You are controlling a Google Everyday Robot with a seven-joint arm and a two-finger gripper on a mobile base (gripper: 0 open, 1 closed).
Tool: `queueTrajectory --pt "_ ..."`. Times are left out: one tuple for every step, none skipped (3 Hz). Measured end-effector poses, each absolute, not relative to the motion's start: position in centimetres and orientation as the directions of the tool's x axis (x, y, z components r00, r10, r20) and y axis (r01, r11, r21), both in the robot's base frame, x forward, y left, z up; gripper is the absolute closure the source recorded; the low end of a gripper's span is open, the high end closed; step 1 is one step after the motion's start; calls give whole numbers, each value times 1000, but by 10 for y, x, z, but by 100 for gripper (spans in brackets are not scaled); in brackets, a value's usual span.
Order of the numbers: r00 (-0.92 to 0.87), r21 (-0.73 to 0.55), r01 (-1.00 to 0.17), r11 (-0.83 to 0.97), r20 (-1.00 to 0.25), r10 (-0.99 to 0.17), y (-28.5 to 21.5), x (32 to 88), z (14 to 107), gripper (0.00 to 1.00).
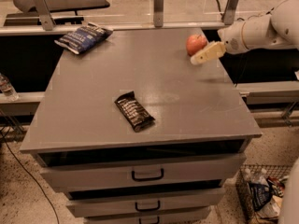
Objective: Move apple near blue chip bag
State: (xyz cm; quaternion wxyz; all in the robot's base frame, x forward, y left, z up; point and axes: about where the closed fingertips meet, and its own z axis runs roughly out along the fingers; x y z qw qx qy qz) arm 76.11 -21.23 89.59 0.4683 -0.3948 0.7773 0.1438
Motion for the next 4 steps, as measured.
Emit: queueTrajectory --pt "-231 -119 -678 725 -902 -364 -208 801 903 0" --pt "-220 -105 -611 784 -929 -296 -213 830 908 0" --pt "-242 -89 -578 812 -931 -274 -216 844 902 0" --pt "-284 -71 -564 823 -919 -274 -219 850 890 0"
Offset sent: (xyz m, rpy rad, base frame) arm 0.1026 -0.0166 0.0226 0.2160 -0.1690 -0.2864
